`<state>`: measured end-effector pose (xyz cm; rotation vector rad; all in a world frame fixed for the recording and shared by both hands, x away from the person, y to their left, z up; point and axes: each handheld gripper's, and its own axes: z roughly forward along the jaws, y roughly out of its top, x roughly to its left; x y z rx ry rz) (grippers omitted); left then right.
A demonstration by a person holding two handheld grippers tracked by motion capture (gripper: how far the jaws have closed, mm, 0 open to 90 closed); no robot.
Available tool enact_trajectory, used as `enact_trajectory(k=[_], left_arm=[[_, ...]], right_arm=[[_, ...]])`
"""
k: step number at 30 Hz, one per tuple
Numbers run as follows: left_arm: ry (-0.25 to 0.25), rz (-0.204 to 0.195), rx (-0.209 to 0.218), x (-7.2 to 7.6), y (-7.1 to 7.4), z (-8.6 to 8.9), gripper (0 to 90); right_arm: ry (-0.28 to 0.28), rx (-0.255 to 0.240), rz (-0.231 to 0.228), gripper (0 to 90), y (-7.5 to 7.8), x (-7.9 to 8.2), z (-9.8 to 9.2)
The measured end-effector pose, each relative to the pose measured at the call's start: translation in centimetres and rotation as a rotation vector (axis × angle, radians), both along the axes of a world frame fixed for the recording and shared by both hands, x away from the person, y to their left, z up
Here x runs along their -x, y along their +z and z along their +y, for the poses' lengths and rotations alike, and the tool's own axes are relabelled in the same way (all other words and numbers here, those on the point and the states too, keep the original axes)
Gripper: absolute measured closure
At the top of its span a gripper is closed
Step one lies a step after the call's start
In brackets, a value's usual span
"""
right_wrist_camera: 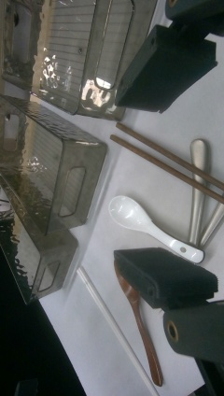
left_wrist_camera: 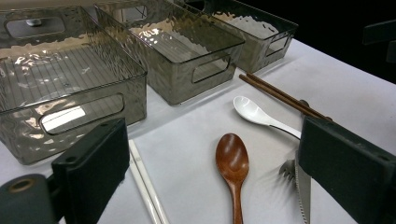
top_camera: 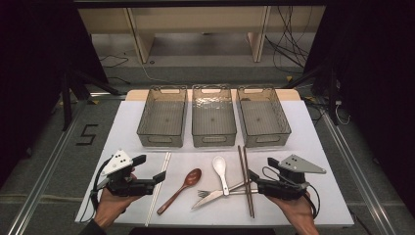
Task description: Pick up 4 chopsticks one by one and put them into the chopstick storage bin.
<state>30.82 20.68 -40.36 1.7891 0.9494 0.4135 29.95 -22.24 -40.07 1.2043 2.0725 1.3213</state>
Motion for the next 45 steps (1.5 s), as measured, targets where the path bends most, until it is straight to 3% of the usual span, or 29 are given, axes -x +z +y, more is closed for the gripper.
enact_trajectory(k=[9, 17, 18, 23, 29, 36, 42, 45], left_arm=[[0.000, 0.002, 0.000, 0.0, 0.0, 0.0, 8.4], [0.001, 0.001, -0.003, -0.1, -0.1, 0.0, 8.4], [0.001, 0.002, -0.004, -0.1, -0.1, 0.0, 8.4], [-0.003, 0.005, -0.010, -0.2, -0.1, -0.1, 8.5], [-0.005, 0.006, -0.012, -0.2, -0.1, -0.1, 8.5], [-0.002, 0.003, -0.008, -0.2, -0.1, 0.0, 8.5], [-0.003, 0.001, -0.009, -0.2, -0.1, 0.0, 8.4], [-0.002, 0.000, -0.011, -0.2, -0.1, 0.0, 8.4]], right_arm=[[-0.032, -0.007, 0.022, 24.1, 0.0, -0.2, -0.2], [-0.042, 0.016, 0.087, 25.1, -0.1, -0.9, -0.2], [-0.047, 0.039, 0.123, 25.3, -0.1, -1.2, -0.1], [-0.054, 0.139, 0.219, 26.9, -0.9, -2.4, 0.5], [-0.039, 0.240, 0.349, 34.4, -2.3, -4.1, 1.4], [-0.016, 0.275, 0.422, 42.4, -3.2, -5.2, 2.3], [-0.006, 0.312, 0.523, 48.7, -4.4, -6.1, 2.8], [0.007, 0.330, 0.538, 50.7, -4.8, -6.3, 2.9]])
